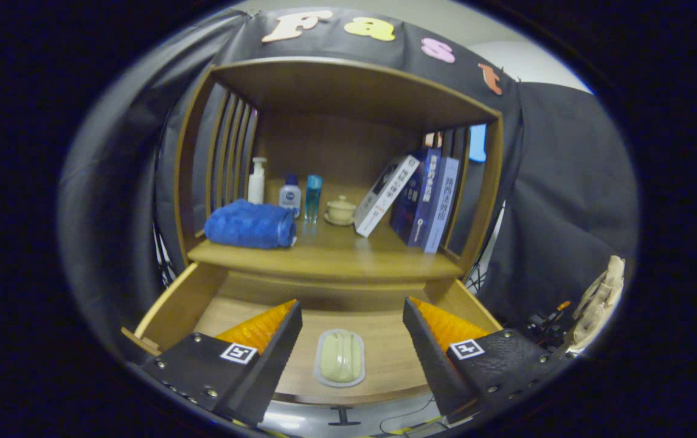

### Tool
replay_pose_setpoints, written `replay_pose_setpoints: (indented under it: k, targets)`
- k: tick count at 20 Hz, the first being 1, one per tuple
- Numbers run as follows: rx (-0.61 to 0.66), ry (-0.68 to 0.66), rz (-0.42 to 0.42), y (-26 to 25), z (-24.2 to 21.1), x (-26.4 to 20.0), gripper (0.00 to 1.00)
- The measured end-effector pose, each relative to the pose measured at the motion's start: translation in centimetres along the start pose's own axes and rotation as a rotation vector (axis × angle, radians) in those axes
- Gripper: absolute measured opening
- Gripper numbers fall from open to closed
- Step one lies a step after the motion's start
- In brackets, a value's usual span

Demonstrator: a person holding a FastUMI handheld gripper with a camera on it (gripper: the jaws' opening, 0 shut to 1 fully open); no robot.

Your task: Pull open the drawer, take out the items inside it, and place them on the countertop above the cabinet.

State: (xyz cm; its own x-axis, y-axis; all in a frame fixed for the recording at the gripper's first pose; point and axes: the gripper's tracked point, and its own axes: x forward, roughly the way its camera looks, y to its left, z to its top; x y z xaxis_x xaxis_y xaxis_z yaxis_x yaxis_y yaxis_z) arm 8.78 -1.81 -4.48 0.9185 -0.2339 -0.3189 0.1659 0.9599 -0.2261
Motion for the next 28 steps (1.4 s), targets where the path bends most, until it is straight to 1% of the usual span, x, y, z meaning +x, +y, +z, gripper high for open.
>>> replay_pose_setpoints:
  k: [5,8,10,13,16,18,20,21,23,26,28]
  targets:
    - [-0.018,0.187,0.044,0.2,-5.4,3.9,1.00]
    - [0.028,0.240,0.089,0.5,-7.7,5.0,1.00]
    - [0.063,0.264,0.104,0.6,-8.7,5.6,1.00]
    - [0.040,0.295,0.140,1.1,-9.6,5.9,1.00]
    - [0.103,0.301,0.152,1.4,-9.9,6.9,0.54]
    - [0.077,0.346,0.136,1.0,-11.1,7.2,0.54]
    - [0.076,0.371,0.137,1.2,-11.5,7.5,0.54]
    - [0.070,0.385,0.158,1.5,-11.6,7.6,0.54]
    - [0.085,0.385,0.136,1.4,-11.7,7.9,0.14]
    - [0.080,0.366,0.148,1.3,-11.4,7.7,0.13]
    - [0.106,0.322,0.164,1.4,-10.4,7.5,0.13]
